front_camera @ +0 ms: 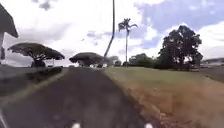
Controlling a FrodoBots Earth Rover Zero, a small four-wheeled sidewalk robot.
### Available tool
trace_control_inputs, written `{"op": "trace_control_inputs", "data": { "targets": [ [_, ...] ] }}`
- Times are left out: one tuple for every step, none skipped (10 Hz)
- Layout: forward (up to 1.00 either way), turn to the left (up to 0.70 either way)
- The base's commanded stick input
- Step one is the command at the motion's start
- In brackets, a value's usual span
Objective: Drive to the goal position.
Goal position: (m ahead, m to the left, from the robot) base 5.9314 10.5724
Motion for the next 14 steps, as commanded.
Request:
{"op": "trace_control_inputs", "data": {
  "targets": [
    [0.7,0.35],
    [0.7,0.35],
    [0.7,0.35],
    [0.7,0.35],
    [0.7,0.35],
    [0.7,0.35],
    [0.7,0.35],
    [0.7,0.35],
    [0.7,0.35],
    [0.7,0.35],
    [0.7,0.08],
    [0.7,0.0],
    [0.7,0.0],
    [0.7,0.0]
  ]
}}
